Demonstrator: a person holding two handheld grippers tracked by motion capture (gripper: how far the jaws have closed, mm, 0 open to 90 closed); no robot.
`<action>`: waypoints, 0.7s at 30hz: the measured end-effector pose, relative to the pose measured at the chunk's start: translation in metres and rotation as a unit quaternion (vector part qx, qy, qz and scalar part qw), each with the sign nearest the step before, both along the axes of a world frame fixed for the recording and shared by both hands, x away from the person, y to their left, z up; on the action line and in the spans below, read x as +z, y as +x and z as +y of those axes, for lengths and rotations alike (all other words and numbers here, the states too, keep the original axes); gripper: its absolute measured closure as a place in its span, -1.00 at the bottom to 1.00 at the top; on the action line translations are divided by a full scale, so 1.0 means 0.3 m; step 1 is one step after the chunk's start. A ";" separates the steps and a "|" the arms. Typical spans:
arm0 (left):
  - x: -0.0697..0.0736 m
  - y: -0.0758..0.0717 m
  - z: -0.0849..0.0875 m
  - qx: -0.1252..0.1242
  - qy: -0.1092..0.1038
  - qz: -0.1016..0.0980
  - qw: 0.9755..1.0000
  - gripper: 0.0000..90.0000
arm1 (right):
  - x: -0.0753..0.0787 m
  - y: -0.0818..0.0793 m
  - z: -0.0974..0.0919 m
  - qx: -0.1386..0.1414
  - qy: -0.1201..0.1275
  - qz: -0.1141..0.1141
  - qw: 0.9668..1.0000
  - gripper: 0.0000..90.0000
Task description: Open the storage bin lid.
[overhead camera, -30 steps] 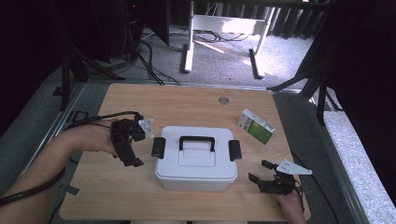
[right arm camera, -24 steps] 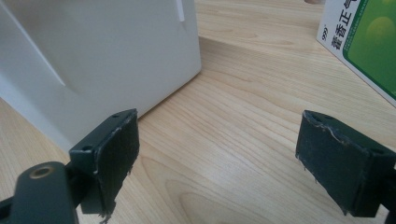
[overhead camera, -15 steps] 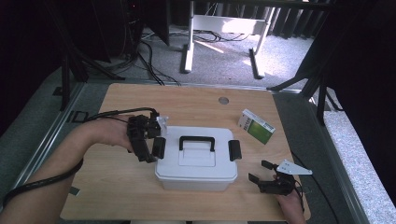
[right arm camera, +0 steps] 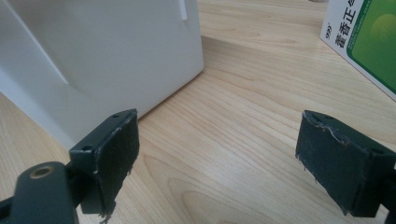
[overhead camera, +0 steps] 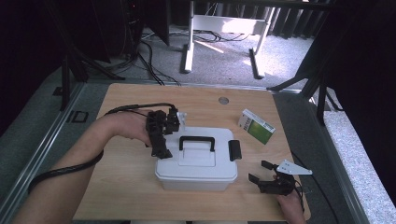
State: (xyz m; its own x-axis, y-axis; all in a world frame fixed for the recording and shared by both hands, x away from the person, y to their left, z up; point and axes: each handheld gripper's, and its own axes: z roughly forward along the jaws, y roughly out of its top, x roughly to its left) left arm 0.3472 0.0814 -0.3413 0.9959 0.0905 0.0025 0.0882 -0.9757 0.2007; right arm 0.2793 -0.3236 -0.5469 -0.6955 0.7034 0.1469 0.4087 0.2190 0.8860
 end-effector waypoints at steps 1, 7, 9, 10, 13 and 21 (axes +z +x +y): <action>-0.002 0.002 -0.008 -0.003 0.003 0.001 1.000 -0.58 | 0.000 0.000 -0.001 0.000 0.002 0.000 1.000 -0.71; -0.006 0.017 -0.056 -0.014 0.004 0.007 1.000 -0.57 | 0.000 0.000 0.001 0.001 0.001 0.000 1.000 -0.71; -0.010 0.022 -0.083 -0.020 0.007 0.007 1.000 -0.57 | 0.000 0.000 0.002 0.001 0.000 0.001 1.000 -0.71; -0.010 0.022 -0.083 -0.020 0.007 0.007 1.000 -0.57 | 0.000 0.000 0.002 0.001 0.000 0.001 1.000 -0.71; -0.016 0.024 -0.123 -0.028 0.014 0.005 0.999 -0.57 | 0.000 0.001 0.001 0.000 0.000 0.001 1.000 -0.71; -0.026 0.032 -0.186 -0.040 0.020 0.005 0.999 -0.51 | 0.000 0.001 -0.001 0.000 0.001 0.000 1.000 -0.71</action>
State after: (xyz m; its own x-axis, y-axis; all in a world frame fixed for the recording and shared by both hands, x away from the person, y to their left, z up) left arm 0.3567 0.0256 -0.3493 0.9999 0.0115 -0.0046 0.0121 -0.9868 0.1614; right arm 0.2795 -0.3238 -0.5469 -0.6956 0.7029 0.1487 0.4089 0.2172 0.8863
